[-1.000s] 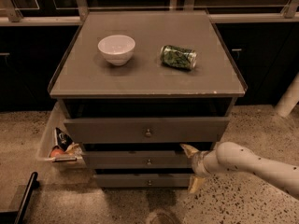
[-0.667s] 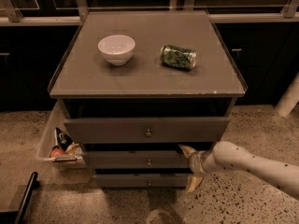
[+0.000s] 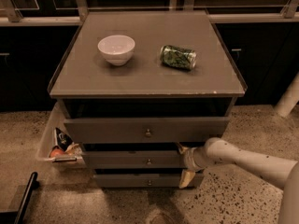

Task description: Open middle drawer

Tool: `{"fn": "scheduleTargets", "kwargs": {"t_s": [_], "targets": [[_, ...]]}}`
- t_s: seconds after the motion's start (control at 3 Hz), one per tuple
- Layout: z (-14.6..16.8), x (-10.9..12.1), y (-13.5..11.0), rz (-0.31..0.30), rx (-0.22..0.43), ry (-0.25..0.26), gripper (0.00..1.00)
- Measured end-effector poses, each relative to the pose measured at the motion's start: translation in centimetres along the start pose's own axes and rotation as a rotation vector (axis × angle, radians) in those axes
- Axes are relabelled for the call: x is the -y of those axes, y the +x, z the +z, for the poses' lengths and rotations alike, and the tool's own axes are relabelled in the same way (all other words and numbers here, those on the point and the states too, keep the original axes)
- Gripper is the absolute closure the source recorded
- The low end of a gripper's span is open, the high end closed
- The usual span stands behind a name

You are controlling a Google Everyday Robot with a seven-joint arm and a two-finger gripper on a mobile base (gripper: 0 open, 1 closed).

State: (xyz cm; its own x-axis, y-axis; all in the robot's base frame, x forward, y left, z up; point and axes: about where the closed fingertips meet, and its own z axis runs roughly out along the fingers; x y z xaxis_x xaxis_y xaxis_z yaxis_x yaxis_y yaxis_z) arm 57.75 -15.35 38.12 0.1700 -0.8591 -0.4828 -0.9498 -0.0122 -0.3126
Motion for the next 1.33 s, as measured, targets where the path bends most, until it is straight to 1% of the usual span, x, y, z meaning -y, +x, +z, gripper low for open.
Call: {"fn": "scheduleTargets", "kwargs": {"t_s": [0.33, 0.67, 1.33], "targets": [[-0.11, -0.01, -0.08, 0.002, 0.0, 0.0, 0.0], [-0.1, -0.01, -0.09, 0.002, 0.0, 0.0, 0.19], [-0.59, 0.26, -0.37, 0.002, 0.0, 0.0, 0.65]]}}
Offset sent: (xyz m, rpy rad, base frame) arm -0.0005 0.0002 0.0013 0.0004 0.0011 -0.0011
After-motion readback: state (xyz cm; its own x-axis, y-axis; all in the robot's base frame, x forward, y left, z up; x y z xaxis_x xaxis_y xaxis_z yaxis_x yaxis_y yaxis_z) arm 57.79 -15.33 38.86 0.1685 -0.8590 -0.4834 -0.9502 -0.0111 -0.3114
